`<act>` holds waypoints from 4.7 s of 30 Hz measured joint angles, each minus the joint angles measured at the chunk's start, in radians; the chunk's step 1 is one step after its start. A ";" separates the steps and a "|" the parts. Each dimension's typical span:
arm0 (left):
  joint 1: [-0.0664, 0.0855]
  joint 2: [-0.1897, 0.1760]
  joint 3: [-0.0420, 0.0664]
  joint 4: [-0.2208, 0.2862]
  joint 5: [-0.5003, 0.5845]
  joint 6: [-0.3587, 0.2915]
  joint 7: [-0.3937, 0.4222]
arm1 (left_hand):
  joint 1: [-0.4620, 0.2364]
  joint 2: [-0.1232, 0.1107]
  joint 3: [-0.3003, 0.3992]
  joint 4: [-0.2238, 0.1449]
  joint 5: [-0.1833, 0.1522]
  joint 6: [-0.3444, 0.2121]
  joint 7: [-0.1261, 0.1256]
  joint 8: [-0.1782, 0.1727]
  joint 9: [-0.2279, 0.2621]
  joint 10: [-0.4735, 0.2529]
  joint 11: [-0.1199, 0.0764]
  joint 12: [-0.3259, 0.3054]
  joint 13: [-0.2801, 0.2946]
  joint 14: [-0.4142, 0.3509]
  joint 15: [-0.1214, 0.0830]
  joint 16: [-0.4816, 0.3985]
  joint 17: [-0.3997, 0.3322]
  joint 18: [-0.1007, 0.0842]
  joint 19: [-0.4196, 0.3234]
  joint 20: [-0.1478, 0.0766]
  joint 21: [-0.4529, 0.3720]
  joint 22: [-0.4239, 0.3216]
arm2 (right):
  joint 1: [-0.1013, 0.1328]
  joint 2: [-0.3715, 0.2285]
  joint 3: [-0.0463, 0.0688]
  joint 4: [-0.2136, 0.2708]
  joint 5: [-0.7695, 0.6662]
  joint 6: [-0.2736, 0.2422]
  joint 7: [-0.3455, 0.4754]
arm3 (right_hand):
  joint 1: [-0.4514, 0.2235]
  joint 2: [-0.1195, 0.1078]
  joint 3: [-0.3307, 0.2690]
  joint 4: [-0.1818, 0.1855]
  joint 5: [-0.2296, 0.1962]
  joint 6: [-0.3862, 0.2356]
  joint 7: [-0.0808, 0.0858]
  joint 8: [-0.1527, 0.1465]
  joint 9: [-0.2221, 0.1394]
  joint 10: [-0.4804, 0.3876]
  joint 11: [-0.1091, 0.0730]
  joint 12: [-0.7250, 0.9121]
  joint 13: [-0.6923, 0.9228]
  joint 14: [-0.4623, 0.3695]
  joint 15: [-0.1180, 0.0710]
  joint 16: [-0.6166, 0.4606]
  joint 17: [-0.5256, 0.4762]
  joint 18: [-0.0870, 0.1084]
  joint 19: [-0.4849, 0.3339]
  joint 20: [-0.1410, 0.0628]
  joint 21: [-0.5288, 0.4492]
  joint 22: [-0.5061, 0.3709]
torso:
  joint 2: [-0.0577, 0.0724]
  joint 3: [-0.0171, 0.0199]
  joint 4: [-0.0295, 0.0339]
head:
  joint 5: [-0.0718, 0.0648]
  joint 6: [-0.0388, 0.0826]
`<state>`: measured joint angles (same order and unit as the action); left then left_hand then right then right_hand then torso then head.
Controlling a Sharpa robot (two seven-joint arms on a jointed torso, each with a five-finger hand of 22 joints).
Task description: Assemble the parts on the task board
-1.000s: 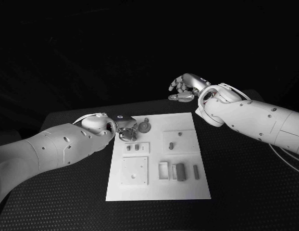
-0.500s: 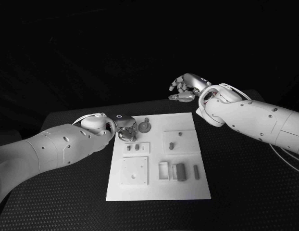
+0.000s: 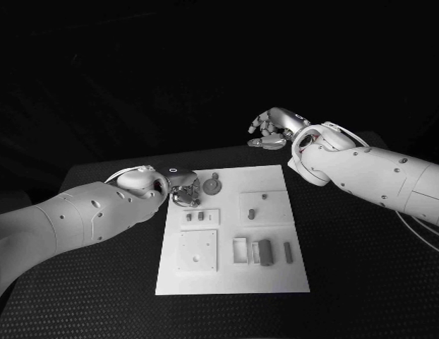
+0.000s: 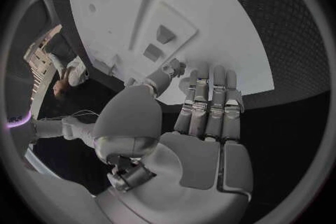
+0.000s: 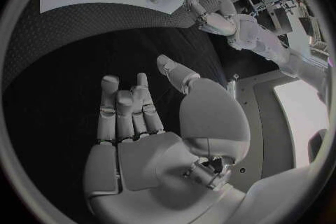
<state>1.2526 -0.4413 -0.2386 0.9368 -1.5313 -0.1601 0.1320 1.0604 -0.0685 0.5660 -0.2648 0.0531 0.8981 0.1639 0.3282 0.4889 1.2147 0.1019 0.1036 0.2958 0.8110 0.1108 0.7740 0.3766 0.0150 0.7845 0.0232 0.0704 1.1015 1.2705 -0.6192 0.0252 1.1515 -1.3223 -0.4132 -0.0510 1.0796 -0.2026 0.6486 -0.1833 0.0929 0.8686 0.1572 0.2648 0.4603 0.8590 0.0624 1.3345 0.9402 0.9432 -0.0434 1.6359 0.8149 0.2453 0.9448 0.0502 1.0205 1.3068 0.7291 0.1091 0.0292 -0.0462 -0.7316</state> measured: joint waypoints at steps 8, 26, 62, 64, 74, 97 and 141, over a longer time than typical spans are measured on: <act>0.000 -0.008 0.000 0.000 0.009 -0.014 -0.001 | -0.005 -0.014 0.000 0.005 0.000 -0.011 0.004 -0.006 -0.002 0.000 0.000 -0.005 0.000 0.000 0.000 -0.004 0.002 0.000 0.000 0.000 0.000 -0.002 | 0.000 -0.001 0.000 -0.001 0.000 0.000 0.000 | 0.000 0.000 0.000 0.000 0.000 0.000 0.000 0.000 -0.001 0.000 0.000 0.000 0.000 0.000 0.000 0.000 0.000 -0.004 0.000 0.000 0.000 0.000 | 0.000 0.0000 0.0000 | 0.000 0.001; -0.002 -0.066 0.000 0.012 0.036 -0.026 -0.002 | 0.005 -0.034 0.004 0.010 0.000 -0.010 0.004 -0.006 -0.002 -0.006 0.001 -0.005 0.002 0.000 0.000 -0.008 0.006 0.000 0.000 0.000 0.000 -0.003 | -0.001 -0.032 0.000 0.034 0.017 0.009 0.007 | 0.000 0.000 0.002 -0.002 0.000 -0.014 0.007 0.000 -0.004 -0.011 0.003 -0.020 -0.011 -0.010 0.009 -0.031 -0.013 0.011 -0.019 0.008 -0.024 -0.003 | 0.000 -0.0003 0.0000 | -0.003 0.007; -0.007 -0.277 0.099 0.254 1.198 0.027 0.081 | 0.002 0.004 -0.009 0.003 0.000 -0.023 0.009 -0.006 -0.001 -0.027 0.009 -0.020 0.001 0.057 -0.011 -0.046 0.021 0.000 0.040 -0.014 0.000 -0.042 | -0.095 -0.193 -0.096 0.212 -0.249 0.194 0.043 | 0.044 0.039 0.019 -0.094 0.000 0.025 -0.003 0.078 0.001 0.229 0.029 -0.983 -0.695 0.124 0.026 -0.270 -0.128 -0.002 0.021 0.008 -0.118 -0.033 | -0.010 -0.0133 -0.0088 | -0.034 0.043; -0.007 -0.277 0.099 0.255 1.208 0.031 0.086 | -0.002 0.007 -0.011 0.002 0.000 -0.023 0.009 -0.006 -0.001 -0.027 0.009 -0.020 0.001 0.057 -0.011 -0.050 0.021 0.000 0.040 -0.014 0.000 -0.044 | -0.097 -0.186 -0.099 0.207 -0.274 0.197 0.032 | 0.045 0.034 0.018 -0.090 0.000 0.024 -0.001 0.078 0.001 0.229 0.029 -0.987 -0.697 0.124 0.026 -0.270 -0.128 -0.002 0.024 0.005 -0.121 -0.033 | -0.011 -0.0154 -0.0102 | -0.032 0.042; -0.012 -0.277 0.099 0.264 1.231 0.040 0.096 | -0.002 0.007 -0.013 -0.001 0.000 -0.023 0.009 -0.006 -0.001 -0.027 0.009 -0.020 0.001 0.057 -0.011 -0.059 0.023 0.000 0.040 -0.014 0.000 -0.051 | -0.108 -0.142 -0.108 0.157 -0.350 0.194 -0.011 | 0.045 0.021 0.022 -0.080 0.000 0.016 0.006 0.074 -0.003 0.229 0.029 -1.007 -0.704 0.124 0.026 -0.271 -0.126 -0.002 0.024 0.006 -0.125 -0.032 | -0.011 -0.0177 -0.0096 | -0.031 0.040; -0.013 -0.274 0.099 0.264 1.240 0.046 0.098 | -0.006 0.012 -0.014 -0.002 0.000 -0.027 0.013 -0.006 -0.002 -0.027 0.009 -0.020 0.000 0.061 -0.007 -0.070 0.029 0.000 0.040 -0.014 0.000 -0.060 | -0.119 -0.080 -0.120 0.102 -0.373 0.184 -0.022 | 0.057 0.066 0.023 -0.074 0.000 0.007 0.008 0.067 -0.009 0.248 0.032 -1.026 -0.704 0.126 0.028 -0.271 -0.119 -0.002 0.026 0.007 -0.129 -0.023 | -0.010 -0.0164 -0.0102 | -0.018 0.029; -0.014 -0.282 0.099 0.266 1.242 0.051 0.094 | -0.011 0.008 -0.017 -0.005 0.000 -0.027 0.013 -0.006 -0.002 -0.030 0.013 -0.020 0.000 0.061 -0.007 -0.077 0.033 0.000 0.039 -0.014 0.000 -0.066 | -0.116 -0.052 -0.140 0.098 -0.510 0.168 -0.086 | 0.085 0.150 0.023 -0.107 -0.004 0.133 -0.043 0.125 0.023 0.364 -0.016 -1.010 -0.663 0.178 -0.017 -0.271 -0.102 0.005 0.077 -0.023 -0.127 0.001 | -0.011 -0.0158 -0.0114 | -0.026 0.015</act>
<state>1.2390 -0.7235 -0.1394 1.2024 -0.2897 -0.1090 0.2264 1.0499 -0.0607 0.5488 -0.2697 0.0531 0.8715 0.1765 0.3222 0.4871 1.1844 0.1144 0.0835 0.2961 0.8718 0.1037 0.6968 0.4099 0.0150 0.8239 0.0089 0.0705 1.0356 1.1544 -0.6711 -0.1146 1.2500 -1.8327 -0.2453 -0.1374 1.1642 -0.0525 0.6717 -0.2899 0.0886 1.0012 0.1143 0.3899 0.4829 1.2228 0.0462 0.3242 0.2770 1.1211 -0.0604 1.3650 0.7126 0.2508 1.0219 0.0276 0.8930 1.3083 0.7186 0.0933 0.0178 -0.0724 -0.7168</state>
